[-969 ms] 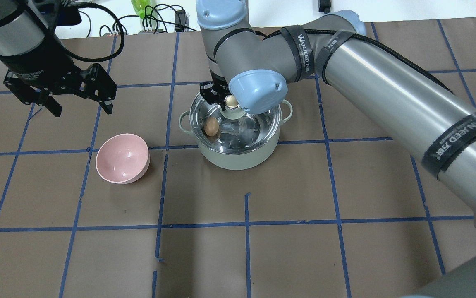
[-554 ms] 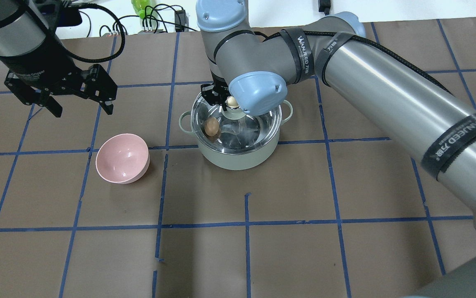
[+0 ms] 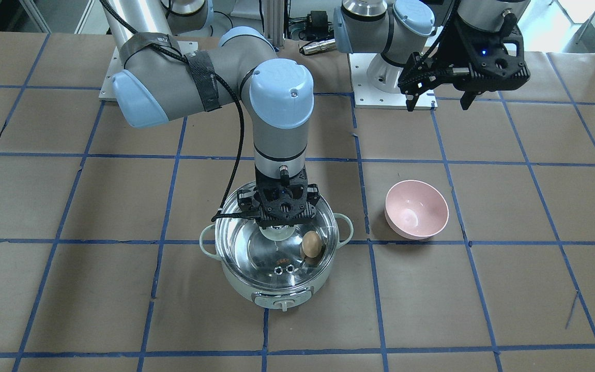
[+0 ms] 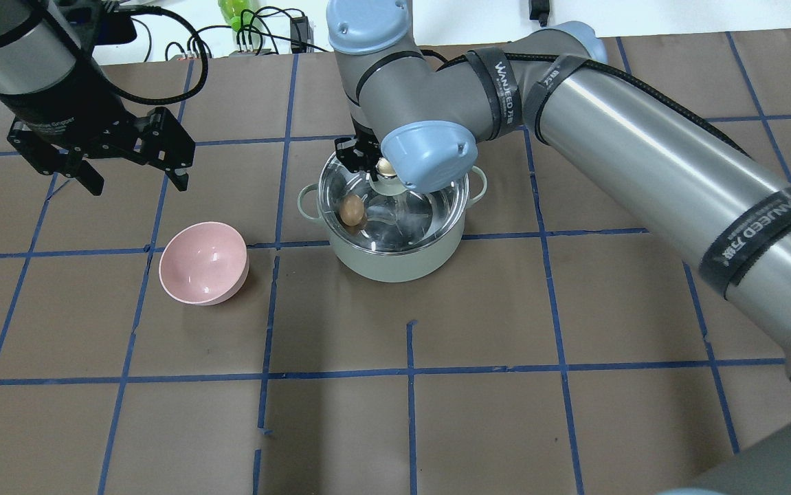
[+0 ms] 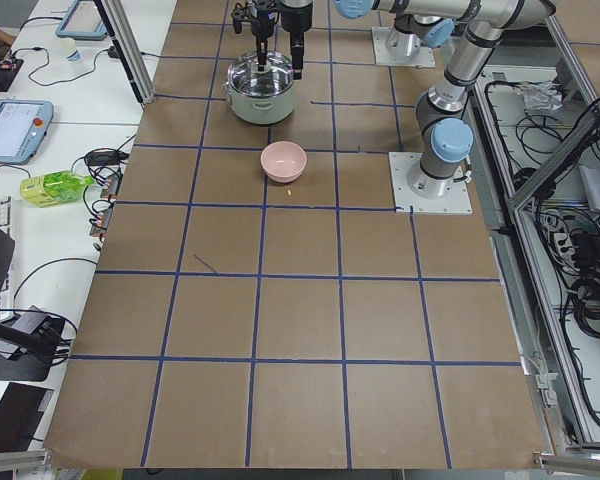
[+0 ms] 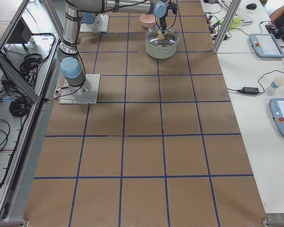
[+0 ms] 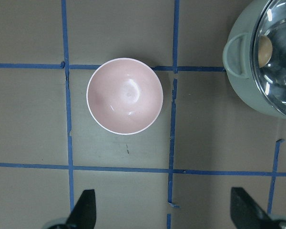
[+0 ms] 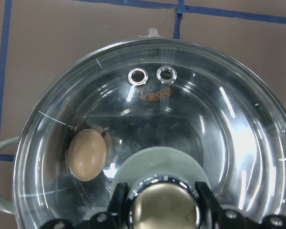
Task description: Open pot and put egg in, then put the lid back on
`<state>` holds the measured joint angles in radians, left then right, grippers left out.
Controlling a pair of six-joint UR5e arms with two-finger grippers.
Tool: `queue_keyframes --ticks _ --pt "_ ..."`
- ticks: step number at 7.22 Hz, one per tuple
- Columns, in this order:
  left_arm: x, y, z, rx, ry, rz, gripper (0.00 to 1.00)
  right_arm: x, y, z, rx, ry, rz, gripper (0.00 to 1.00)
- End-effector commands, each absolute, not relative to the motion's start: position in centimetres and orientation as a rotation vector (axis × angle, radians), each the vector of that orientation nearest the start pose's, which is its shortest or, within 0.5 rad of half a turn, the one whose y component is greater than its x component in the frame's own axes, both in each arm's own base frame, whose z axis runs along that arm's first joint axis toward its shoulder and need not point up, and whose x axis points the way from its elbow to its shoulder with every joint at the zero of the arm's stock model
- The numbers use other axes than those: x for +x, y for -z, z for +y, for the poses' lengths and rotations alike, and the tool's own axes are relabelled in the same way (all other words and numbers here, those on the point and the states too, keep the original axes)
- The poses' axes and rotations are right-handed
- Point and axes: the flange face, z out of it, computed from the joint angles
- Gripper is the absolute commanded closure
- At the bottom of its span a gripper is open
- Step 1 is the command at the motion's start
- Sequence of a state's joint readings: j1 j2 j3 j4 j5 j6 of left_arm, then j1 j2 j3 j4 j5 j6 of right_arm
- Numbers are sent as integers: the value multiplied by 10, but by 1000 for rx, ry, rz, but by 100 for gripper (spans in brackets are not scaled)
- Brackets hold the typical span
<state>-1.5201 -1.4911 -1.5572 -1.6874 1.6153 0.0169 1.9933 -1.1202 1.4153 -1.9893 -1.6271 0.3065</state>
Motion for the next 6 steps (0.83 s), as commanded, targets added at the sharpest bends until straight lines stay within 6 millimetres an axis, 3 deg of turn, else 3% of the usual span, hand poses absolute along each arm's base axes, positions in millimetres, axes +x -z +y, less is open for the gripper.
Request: queue_keyframes --ticks 1,3,5,6 --pt "-106 -520 -460 -51 -38 3097 0 392 -342 -559 -180 217 3137 96" --pt "-106 -520 -460 -51 -40 3097 0 391 -340 -559 -180 210 3143 91" --pt "-106 -520 -460 -51 -40 3097 0 390 -340 -558 -190 207 3147 1" --pt "-106 -520 -460 -51 -40 3097 0 389 -346 -557 -175 213 3144 0"
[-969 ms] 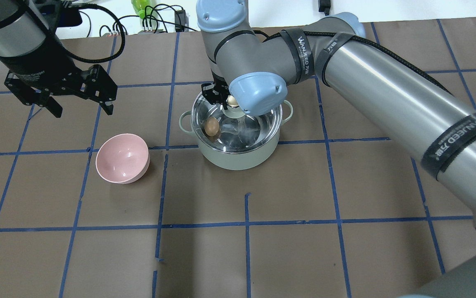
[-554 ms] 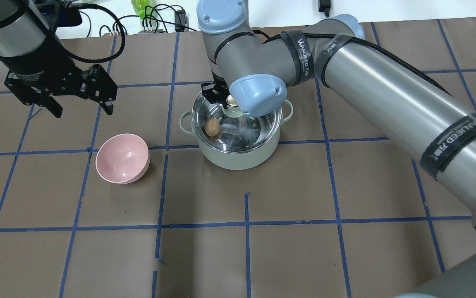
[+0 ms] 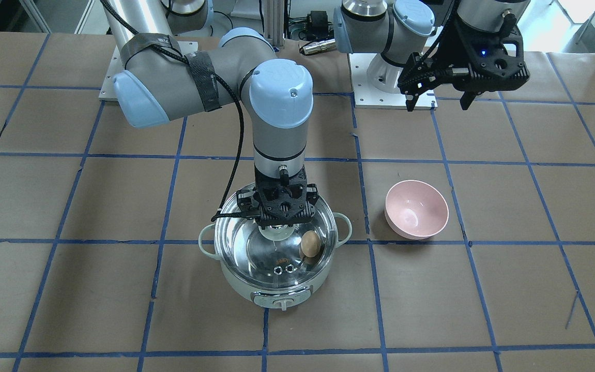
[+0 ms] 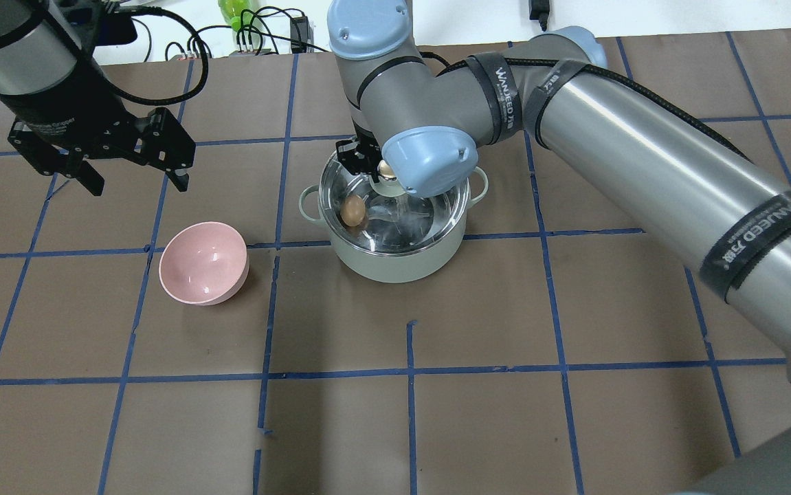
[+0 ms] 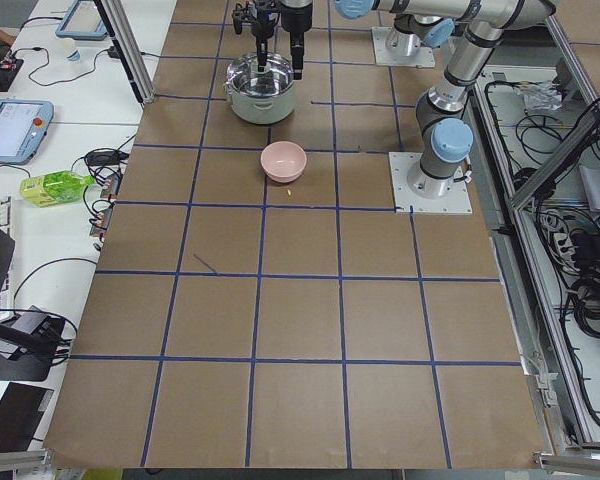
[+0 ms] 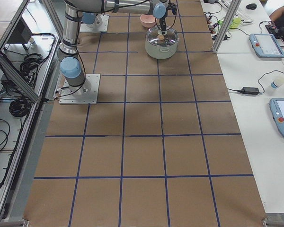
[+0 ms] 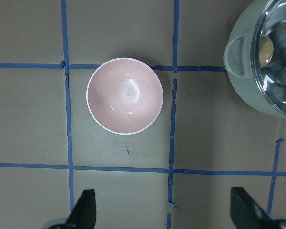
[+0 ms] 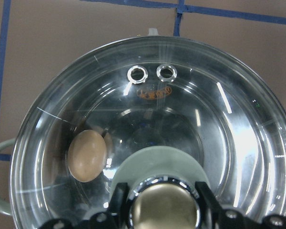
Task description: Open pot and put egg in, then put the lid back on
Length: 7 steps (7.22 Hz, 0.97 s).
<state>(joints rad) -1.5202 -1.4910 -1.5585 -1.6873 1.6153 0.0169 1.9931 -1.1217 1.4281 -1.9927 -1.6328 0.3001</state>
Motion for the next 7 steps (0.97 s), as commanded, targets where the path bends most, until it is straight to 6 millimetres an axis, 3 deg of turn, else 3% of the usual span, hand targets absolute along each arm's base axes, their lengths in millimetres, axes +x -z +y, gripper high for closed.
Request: queue_keyframes --ticks 1,2,3,5,7 --pt "-106 -520 -460 -51 -40 3097 0 388 -351 -558 -163 223 3139 0" --pt "-106 -520 -460 -51 -38 3097 0 378 -366 -559 -143 245 3126 0" --pt "-106 -520 -460 -51 -38 3097 0 356 -380 -558 -104 196 3144 0" --pt "-105 -520 -460 -54 -38 3099 0 271 -442 -545 61 91 3164 0" --pt "-105 -520 -460 -54 -38 3099 0 195 -481 -536 106 28 3154 0"
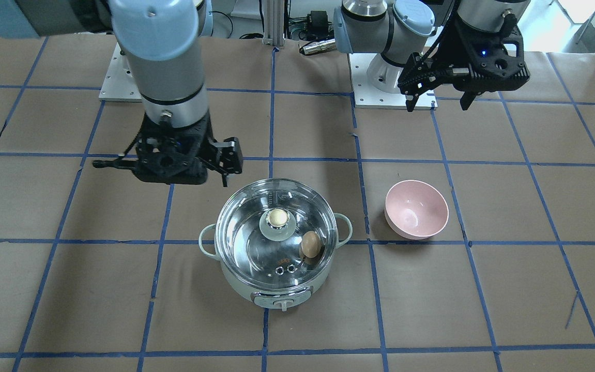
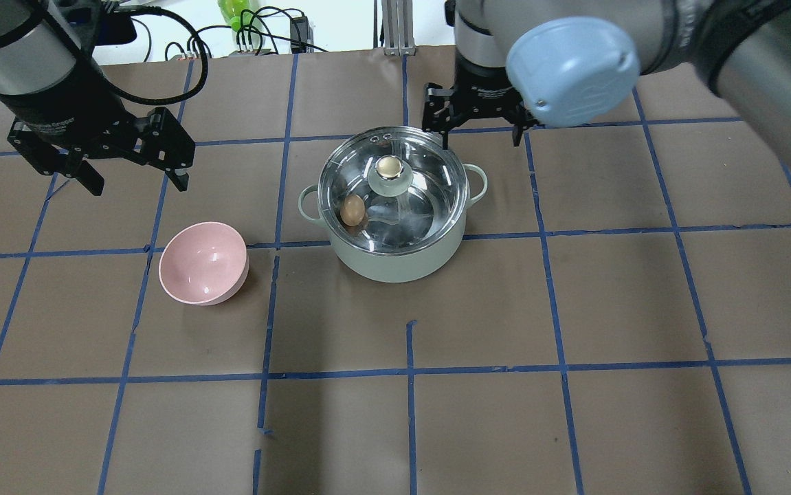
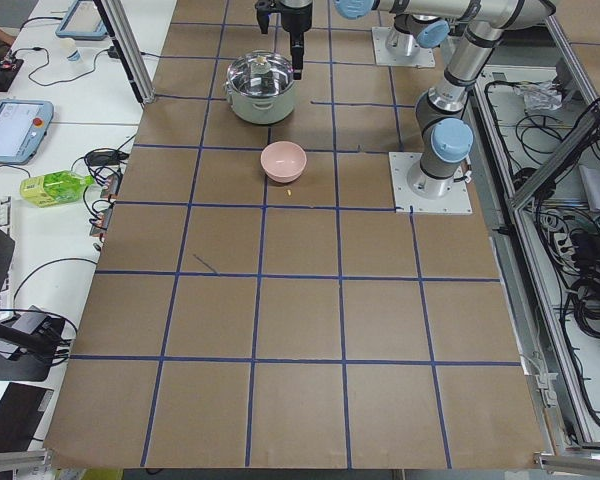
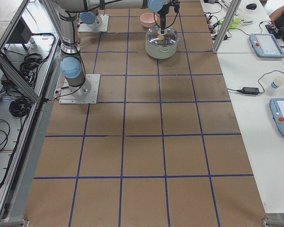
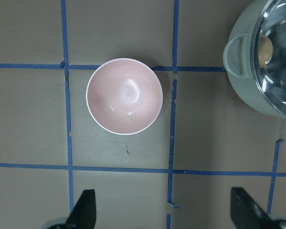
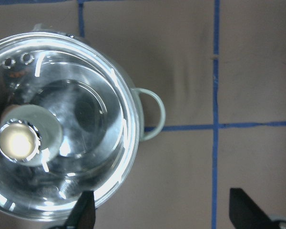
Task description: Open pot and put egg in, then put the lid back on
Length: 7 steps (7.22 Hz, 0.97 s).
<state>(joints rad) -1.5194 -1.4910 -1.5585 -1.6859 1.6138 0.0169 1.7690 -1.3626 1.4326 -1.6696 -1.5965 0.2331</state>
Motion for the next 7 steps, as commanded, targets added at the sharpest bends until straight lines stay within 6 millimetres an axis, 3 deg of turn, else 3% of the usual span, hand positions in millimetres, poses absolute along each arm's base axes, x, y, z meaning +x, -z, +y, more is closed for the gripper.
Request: queue_keyframes --ticks 1,2,7 --pt "-106 -520 -460 -52 -38 3099 0 162 -498 -526 102 -9 3159 0" --pt "-105 -520 -460 -56 -38 3100 0 143 -500 -517 84 -66 3157 0" --pt "-107 -520 -461 -64 -30 3106 0 146 -503 -516 99 -47 3123 0"
